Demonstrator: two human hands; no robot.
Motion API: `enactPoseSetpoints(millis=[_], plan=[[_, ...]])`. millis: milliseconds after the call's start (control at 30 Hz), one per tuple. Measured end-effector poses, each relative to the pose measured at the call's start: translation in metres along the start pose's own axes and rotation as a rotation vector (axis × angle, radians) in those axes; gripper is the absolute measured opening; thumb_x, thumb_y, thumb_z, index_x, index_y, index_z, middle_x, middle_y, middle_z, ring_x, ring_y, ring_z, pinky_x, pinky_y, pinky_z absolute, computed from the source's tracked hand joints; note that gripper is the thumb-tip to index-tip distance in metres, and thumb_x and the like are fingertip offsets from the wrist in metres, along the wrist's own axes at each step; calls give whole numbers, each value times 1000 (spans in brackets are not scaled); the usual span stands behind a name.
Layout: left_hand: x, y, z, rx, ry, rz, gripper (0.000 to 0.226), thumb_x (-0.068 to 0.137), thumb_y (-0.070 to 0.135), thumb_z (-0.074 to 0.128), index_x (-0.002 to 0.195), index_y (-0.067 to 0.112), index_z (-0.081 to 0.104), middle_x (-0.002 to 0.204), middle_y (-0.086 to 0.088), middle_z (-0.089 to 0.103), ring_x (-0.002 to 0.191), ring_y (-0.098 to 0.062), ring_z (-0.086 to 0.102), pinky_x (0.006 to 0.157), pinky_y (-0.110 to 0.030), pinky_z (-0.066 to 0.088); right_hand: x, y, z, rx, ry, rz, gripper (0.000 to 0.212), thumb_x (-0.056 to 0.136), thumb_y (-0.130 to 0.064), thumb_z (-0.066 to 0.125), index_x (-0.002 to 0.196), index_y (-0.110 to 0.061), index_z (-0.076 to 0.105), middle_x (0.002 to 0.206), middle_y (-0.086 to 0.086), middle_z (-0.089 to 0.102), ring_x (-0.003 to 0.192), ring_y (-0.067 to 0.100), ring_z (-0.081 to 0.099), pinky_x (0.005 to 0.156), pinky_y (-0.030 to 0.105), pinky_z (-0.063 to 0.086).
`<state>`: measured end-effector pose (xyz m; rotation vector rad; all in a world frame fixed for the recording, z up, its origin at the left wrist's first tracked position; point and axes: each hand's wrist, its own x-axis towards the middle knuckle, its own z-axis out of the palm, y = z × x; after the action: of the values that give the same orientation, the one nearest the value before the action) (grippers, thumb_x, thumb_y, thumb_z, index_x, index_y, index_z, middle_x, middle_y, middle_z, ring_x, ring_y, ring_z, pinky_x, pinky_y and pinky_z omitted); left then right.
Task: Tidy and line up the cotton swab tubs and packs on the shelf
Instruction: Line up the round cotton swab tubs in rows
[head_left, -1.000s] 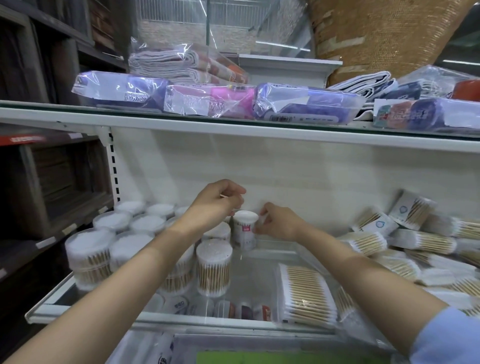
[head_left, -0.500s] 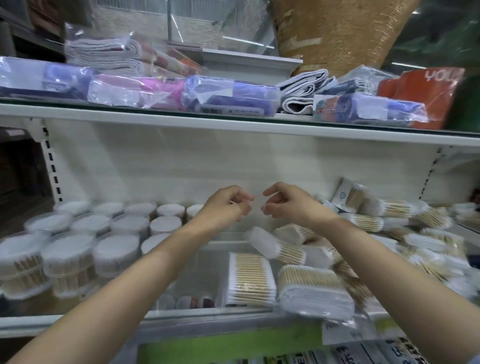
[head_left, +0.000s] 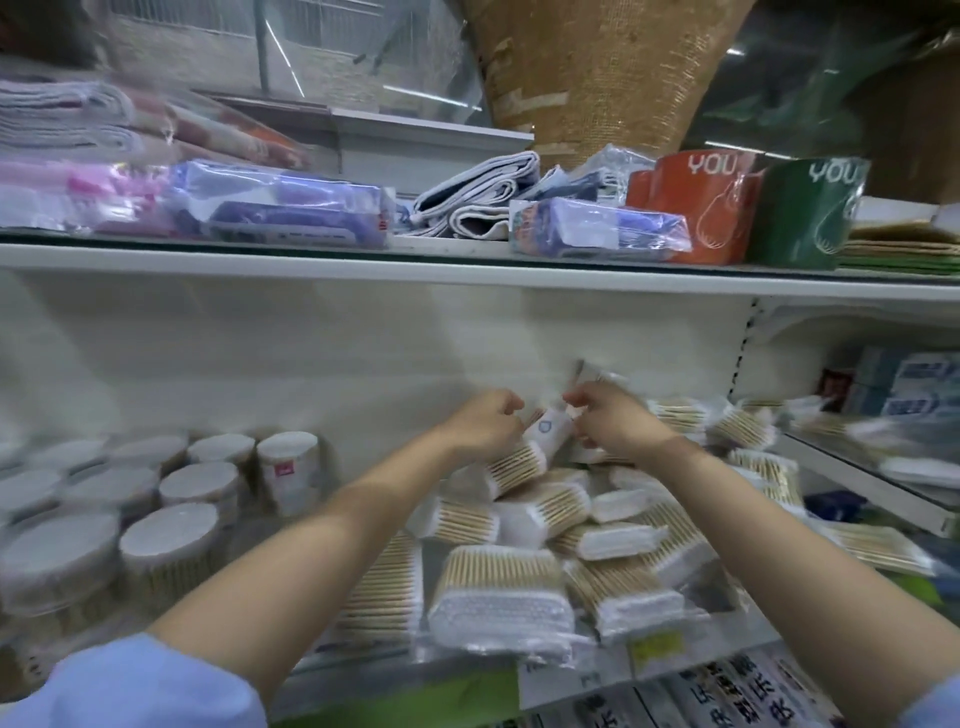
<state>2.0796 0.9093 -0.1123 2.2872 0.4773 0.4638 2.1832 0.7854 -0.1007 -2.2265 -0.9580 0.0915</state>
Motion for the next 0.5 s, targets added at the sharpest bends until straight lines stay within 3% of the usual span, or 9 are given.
enactPoseSetpoints(millis=[100, 233, 367, 500], plan=[[16, 5, 13, 101, -15, -39, 44, 93, 9, 43, 136, 2, 41, 144, -16, 42, 132, -25, 40, 103, -26, 32, 4, 1, 1, -13, -66, 16, 45, 89, 0, 45, 133, -8, 46, 131, 14, 51, 108, 28, 58, 96, 37, 48], [27, 10, 21, 114, -7, -93, 33, 91, 2, 40, 120, -7, 52, 129, -24, 53, 120, -31, 50, 87, -27, 37, 11, 1, 9, 107, -176, 56, 51, 92, -1, 36, 142, -11, 33, 129, 15, 46, 94, 26, 57, 88, 42, 52], [28, 6, 23, 67, -3, -84, 30, 88, -1, 44, 113, -8, 58, 118, -22, 61, 111, -31, 56, 79, -26, 40, 18, 2, 16, 114, -125, -14, 52, 91, 0, 36, 142, -12, 34, 144, 15, 38, 107, 20, 46, 97, 36, 43], [27, 0, 17, -108, 149, -58, 40, 85, -2, 53, 124, -1, 48, 119, -20, 58, 113, -30, 55, 89, -29, 43, 18, 0, 14, 174, 10, -133, 49, 89, 2, 40, 136, -11, 43, 138, 10, 46, 124, 24, 45, 100, 32, 40]])
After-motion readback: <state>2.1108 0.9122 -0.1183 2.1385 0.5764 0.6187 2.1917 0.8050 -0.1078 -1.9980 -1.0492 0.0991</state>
